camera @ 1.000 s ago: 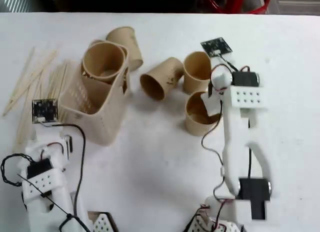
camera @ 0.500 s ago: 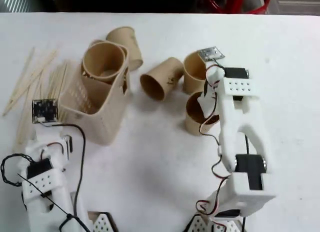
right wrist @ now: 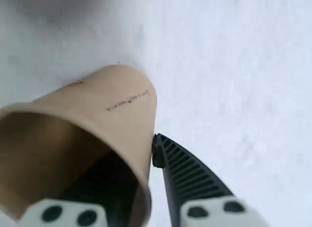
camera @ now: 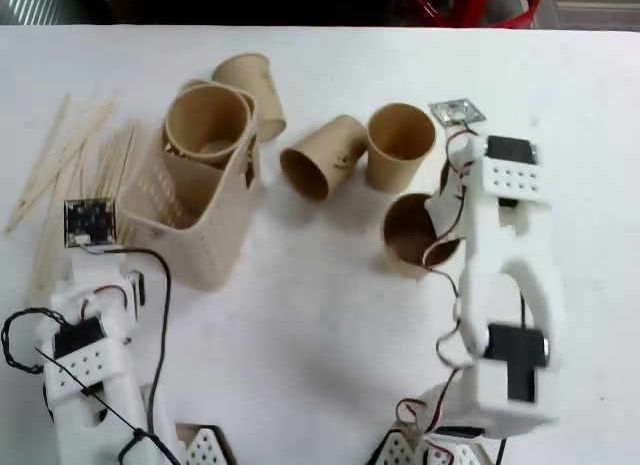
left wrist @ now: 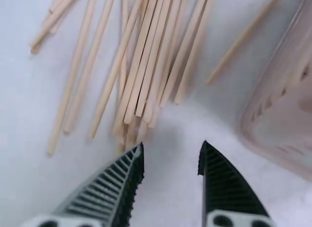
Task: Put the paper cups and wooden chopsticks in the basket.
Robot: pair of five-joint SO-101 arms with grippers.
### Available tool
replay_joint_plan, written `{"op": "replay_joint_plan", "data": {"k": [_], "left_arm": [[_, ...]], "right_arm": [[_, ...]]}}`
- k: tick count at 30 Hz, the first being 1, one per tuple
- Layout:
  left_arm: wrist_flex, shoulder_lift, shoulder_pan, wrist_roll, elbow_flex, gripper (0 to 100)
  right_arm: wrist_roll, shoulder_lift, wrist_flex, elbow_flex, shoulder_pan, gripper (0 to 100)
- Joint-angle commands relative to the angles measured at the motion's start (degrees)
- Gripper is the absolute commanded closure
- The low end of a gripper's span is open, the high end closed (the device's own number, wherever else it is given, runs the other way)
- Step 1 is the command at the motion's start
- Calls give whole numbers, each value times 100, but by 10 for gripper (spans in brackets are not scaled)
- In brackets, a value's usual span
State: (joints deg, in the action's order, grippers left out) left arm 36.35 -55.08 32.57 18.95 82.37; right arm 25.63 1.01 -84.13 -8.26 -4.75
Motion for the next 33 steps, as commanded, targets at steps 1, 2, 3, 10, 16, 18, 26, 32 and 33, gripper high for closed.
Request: {"op": "replay_joint_plan", "data": {"k": [1,2,3,10,16,18,26,32,33], "left_arm": [[-114,-127,13,70,-9,807],[-114,-127,13,70,-9,807],[-114,-127,13,70,-9,807],[-114,-127,13,70,0,807],[-114,-119,13,70,0,807],[-114,-119,13,70,0,807],[-114,-110,13,70,9,806],[-264,-92,13,70,62,807],[-264,-92,13,70,62,807]], "right_arm": [[290,-1279,-505,211,-48,981],[299,-1666,-629,211,-22,981],[299,-2062,-716,211,-13,981],[255,-4585,-620,0,910,981],[-738,-5253,295,-26,2079,981],[-993,-5235,708,-26,2484,981],[-1600,-4664,2404,-35,4031,981],[-1591,-3248,3591,-9,4479,981],[-1591,-3037,3749,-9,4470,981]]}}
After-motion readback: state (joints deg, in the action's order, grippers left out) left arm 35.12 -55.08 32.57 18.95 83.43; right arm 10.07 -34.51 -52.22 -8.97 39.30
